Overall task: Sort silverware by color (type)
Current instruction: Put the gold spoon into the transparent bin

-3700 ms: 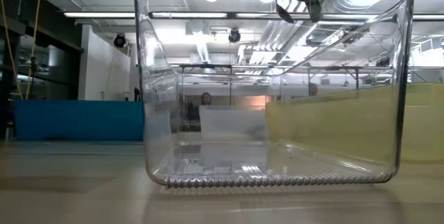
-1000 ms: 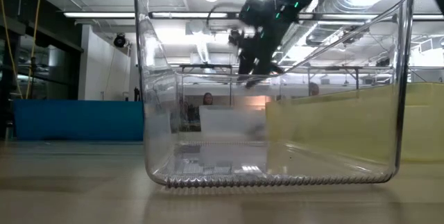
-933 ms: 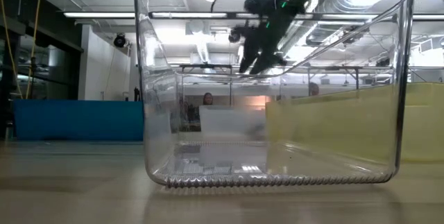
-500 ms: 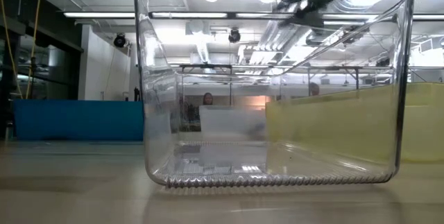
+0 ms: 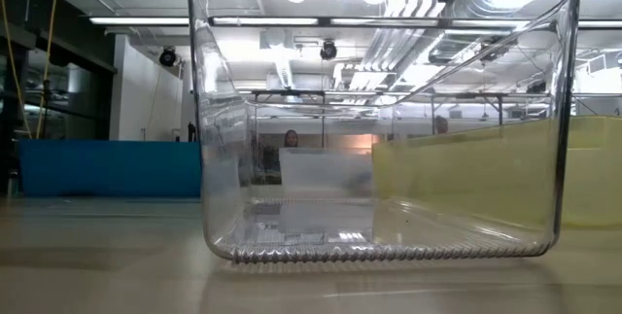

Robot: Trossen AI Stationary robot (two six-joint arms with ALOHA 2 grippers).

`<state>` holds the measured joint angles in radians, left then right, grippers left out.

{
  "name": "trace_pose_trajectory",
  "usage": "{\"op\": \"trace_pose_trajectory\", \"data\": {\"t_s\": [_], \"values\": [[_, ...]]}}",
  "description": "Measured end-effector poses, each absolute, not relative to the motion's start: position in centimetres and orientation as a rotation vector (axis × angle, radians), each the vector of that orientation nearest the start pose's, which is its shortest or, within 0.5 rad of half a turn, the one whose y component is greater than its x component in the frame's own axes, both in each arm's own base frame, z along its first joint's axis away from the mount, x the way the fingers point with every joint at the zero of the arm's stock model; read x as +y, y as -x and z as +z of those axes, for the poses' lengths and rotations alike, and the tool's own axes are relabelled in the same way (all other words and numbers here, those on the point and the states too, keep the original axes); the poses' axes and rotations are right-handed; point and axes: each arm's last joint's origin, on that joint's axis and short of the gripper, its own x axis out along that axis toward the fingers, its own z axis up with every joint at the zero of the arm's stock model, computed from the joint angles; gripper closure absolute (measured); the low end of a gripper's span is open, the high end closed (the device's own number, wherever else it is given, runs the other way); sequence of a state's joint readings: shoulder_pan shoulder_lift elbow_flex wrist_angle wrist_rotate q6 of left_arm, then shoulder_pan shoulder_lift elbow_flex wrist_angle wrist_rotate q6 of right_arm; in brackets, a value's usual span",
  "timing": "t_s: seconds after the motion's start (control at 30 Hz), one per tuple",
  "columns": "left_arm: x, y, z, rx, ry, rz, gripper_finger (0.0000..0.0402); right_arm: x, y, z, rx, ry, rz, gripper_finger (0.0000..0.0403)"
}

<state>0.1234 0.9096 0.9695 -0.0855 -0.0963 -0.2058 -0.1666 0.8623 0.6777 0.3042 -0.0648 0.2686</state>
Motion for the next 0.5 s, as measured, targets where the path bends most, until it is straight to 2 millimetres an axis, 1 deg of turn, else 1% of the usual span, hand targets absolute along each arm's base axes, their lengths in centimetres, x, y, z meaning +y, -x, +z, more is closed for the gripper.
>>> {"op": "trace_pose_trajectory", "data": {"t_s": [0.2, 0.37, 0.5], "values": [[2.68, -19.36, 38.39, 0.003, 0.203, 0.222, 0.0306, -2.84, -19.40, 32.98, -0.131, -0.273, -0.072, 0.0213], [2.72, -19.35, 38.40, 0.009, 0.138, 0.236, 0.0306, -2.84, -19.41, 32.95, -0.128, -0.274, -0.073, 0.0213], [2.74, -19.34, 38.38, 0.007, 0.165, 0.242, 0.0299, -2.85, -19.43, 32.81, -0.112, -0.276, -0.075, 0.0213]]}}
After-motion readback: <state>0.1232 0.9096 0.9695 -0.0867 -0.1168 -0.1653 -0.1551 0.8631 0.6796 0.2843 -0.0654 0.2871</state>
